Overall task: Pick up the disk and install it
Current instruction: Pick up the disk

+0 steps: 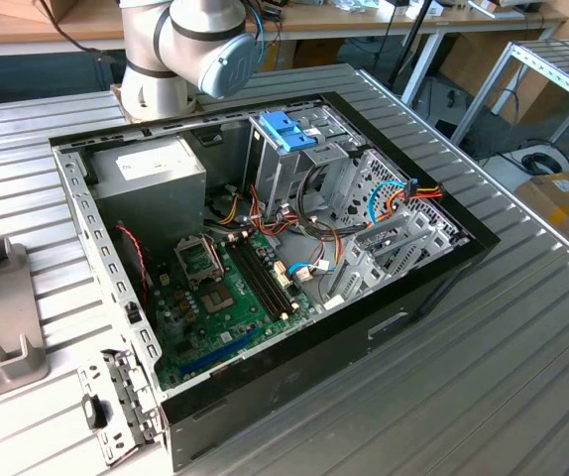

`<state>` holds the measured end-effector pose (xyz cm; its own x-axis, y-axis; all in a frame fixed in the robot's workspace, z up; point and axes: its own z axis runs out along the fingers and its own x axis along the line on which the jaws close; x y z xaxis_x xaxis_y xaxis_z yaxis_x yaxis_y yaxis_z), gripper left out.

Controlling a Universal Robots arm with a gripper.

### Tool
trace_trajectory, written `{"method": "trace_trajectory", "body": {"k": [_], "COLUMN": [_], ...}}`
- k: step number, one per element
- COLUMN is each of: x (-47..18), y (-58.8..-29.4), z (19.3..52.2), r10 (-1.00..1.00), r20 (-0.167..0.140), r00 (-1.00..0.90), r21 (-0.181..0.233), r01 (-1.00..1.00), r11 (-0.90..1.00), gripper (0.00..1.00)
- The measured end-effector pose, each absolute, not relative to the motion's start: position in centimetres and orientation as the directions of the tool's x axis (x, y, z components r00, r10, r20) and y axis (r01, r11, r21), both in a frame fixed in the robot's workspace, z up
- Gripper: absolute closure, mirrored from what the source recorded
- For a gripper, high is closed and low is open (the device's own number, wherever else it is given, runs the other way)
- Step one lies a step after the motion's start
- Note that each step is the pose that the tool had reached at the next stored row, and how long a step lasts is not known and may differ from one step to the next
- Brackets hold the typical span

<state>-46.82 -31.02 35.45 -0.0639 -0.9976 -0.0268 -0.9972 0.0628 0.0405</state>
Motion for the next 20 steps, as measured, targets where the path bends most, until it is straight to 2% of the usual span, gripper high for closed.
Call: {"method": "trace_trajectory", "body": {"k": [20], "x": [-46.8], "y": [-31.0], "z": [36.6], "r10": [-0.998], "r20": [-0.027], "r00": [-0.064], "r21": [0.041], "r01": [-0.997], "r11": [0.063], "gripper": [0.63]}}
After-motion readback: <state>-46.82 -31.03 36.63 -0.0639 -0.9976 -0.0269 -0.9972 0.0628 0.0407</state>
